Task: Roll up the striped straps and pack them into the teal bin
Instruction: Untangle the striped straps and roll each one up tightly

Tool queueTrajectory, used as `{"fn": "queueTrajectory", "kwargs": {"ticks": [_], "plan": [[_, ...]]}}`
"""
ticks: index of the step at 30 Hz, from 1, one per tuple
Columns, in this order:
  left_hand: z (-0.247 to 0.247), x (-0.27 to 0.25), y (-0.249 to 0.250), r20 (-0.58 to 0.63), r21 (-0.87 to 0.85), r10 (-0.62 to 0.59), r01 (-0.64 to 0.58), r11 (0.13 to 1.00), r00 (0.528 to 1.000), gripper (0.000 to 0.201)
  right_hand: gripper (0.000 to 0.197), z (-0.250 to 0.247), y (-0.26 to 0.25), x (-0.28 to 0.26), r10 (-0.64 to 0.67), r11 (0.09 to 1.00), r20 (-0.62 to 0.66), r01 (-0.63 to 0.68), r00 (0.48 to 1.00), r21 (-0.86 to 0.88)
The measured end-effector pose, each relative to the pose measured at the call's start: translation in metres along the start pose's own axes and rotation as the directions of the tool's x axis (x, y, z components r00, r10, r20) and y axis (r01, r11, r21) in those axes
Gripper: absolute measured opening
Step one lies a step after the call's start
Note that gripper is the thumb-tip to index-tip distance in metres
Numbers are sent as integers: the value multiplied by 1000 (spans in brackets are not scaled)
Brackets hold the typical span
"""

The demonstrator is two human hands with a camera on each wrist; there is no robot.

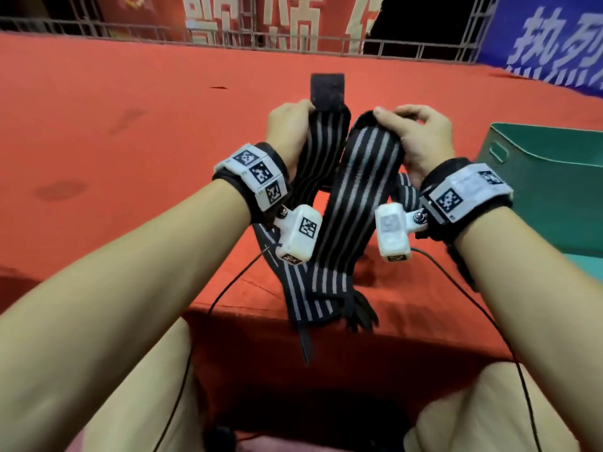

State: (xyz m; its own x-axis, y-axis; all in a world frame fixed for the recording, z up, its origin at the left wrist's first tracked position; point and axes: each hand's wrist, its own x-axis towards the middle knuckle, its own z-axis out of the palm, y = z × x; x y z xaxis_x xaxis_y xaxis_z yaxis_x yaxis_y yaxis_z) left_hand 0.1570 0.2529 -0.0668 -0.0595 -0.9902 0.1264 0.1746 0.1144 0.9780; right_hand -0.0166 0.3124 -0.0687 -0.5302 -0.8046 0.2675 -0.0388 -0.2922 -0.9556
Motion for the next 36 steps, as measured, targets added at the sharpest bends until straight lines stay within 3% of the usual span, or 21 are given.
{"fn": "queueTrajectory", "kwargs": {"ticks": [3, 6, 8, 10, 13, 16, 19, 21, 25, 30, 33, 36], "plan": [[9, -8, -14, 61, -10, -35, 36, 999, 998, 22, 39, 10, 15, 2, -5, 995, -6, 5, 1000, -97], [13, 1, -36, 130, 47, -78, 72, 996, 988, 10, 49, 13, 32, 5, -11, 975, 29, 18, 1000, -223], [14, 6, -50, 158, 79, -112, 101, 992, 981, 21, 57, 13, 46, 6, 5, 953, 94, 24, 996, -302], [14, 13, -65, 175, 92, -123, 108, 990, 977, 23, 45, 13, 62, 7, -33, 930, 151, 86, 988, -357], [13, 21, -80, 178, 60, -128, 119, 991, 976, 19, 22, 7, 79, 13, -99, 893, 123, 143, 987, -427], [9, 31, -89, 210, 55, -62, 51, 997, 976, 26, 13, -5, 93, 20, -110, 894, 39, 116, 993, -433], [6, 33, -94, 222, 37, 4, -12, 999, 975, 23, 27, -20, 117, 23, -138, 880, -62, 93, 989, -466], [1, 35, -100, 216, 48, 7, -18, 999, 976, 22, 31, -26, 132, 24, -71, 908, -113, 18, 991, -419], [-9, 34, -105, 152, 27, -24, 20, 999, 988, 22, 21, -25, 136, 25, 99, 972, -184, -134, 978, -190], [-10, 20, -110, 194, -38, -23, 31, 999, 981, 23, 26, 2, 131, -3, 68, 977, 53, -56, 996, -206], [-8, 11, -113, 237, -14, -10, 13, 1000, 971, 29, 35, 14, 128, -21, 78, 988, 253, -42, 964, -147], [-8, 7, -111, 276, -25, -7, 15, 1000, 961, 42, 32, 18, 123, -32, 55, 982, 358, 14, 932, -187]]}}
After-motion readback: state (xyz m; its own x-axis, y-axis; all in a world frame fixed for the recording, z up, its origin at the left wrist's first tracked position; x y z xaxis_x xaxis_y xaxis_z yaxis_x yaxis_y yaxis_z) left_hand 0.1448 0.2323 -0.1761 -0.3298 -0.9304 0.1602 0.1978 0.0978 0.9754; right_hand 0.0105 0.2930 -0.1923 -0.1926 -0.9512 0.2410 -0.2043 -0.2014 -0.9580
